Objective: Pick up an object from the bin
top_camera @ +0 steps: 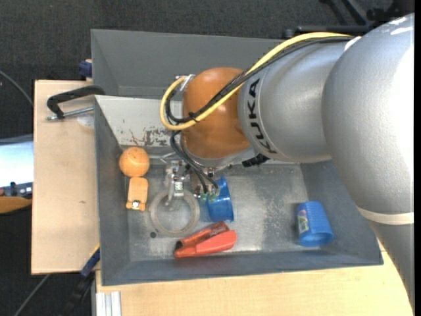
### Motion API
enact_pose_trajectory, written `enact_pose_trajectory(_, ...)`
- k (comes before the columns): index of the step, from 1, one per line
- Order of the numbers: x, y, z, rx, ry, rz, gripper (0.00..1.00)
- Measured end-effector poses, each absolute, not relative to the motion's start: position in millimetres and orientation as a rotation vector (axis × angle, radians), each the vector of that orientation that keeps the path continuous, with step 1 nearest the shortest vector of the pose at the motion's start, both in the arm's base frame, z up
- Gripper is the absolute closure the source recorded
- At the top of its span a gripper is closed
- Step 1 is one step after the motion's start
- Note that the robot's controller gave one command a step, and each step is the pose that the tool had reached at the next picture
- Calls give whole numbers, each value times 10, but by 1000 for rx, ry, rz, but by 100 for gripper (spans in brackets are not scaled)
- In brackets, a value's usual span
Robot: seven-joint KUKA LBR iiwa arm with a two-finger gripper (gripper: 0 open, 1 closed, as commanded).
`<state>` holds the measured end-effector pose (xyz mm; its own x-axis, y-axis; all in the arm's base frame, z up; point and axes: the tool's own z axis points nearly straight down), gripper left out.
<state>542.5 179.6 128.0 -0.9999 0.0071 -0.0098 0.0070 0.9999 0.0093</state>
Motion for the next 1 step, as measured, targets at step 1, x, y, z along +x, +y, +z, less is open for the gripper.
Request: enact_pose_trajectory(1, 5441, 1801, 1499, 11, 3126, 17, 100)
